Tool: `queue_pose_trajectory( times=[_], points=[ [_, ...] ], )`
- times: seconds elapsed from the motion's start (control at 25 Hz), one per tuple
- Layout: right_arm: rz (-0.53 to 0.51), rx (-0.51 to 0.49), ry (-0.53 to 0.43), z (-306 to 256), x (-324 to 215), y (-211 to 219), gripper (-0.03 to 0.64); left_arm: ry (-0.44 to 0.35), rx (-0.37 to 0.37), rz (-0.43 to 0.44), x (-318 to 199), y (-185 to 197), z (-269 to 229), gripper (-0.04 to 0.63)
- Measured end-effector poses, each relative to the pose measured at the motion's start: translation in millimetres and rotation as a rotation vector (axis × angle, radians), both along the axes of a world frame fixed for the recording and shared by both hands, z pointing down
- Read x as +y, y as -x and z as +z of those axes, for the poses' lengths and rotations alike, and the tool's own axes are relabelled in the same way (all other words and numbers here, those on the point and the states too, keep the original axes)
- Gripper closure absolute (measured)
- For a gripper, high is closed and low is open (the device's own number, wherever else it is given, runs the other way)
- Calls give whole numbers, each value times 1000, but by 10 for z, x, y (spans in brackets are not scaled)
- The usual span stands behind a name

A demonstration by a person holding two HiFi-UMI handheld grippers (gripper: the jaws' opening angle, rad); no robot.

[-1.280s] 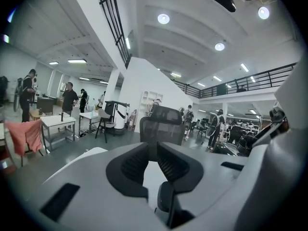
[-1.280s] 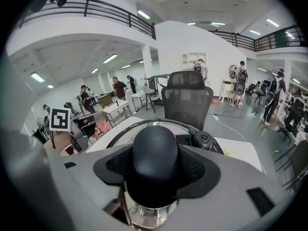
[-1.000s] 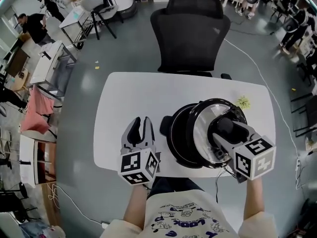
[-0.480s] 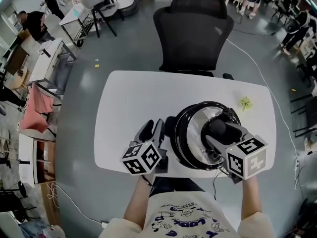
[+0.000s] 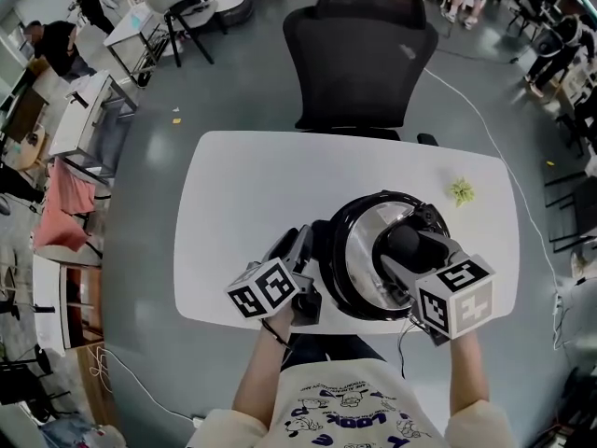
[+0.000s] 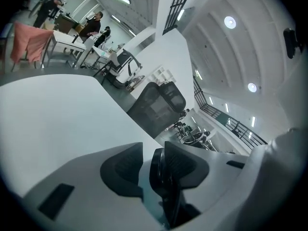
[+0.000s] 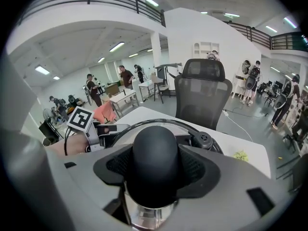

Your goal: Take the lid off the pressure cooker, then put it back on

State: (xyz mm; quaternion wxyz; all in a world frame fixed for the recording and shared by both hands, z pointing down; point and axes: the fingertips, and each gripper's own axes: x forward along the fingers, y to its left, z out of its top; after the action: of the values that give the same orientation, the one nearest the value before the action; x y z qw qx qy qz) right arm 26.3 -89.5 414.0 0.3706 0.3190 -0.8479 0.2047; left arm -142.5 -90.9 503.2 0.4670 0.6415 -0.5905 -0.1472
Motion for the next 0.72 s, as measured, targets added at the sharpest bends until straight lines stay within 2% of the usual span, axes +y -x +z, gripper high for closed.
queue_pose_trajectory(
  times=[0.16,0.4,0.72],
  points=[
    [-9,9,-2,36,-42,31,322,5,17,9,-38,-25,43,472],
    [-35,22,-5,77,-2,130,322,5,36,32,-37,-36,47,476],
    [-66,51,-28,154,-46,146,322,-7,53,44,-95,-89,35,514]
  ],
)
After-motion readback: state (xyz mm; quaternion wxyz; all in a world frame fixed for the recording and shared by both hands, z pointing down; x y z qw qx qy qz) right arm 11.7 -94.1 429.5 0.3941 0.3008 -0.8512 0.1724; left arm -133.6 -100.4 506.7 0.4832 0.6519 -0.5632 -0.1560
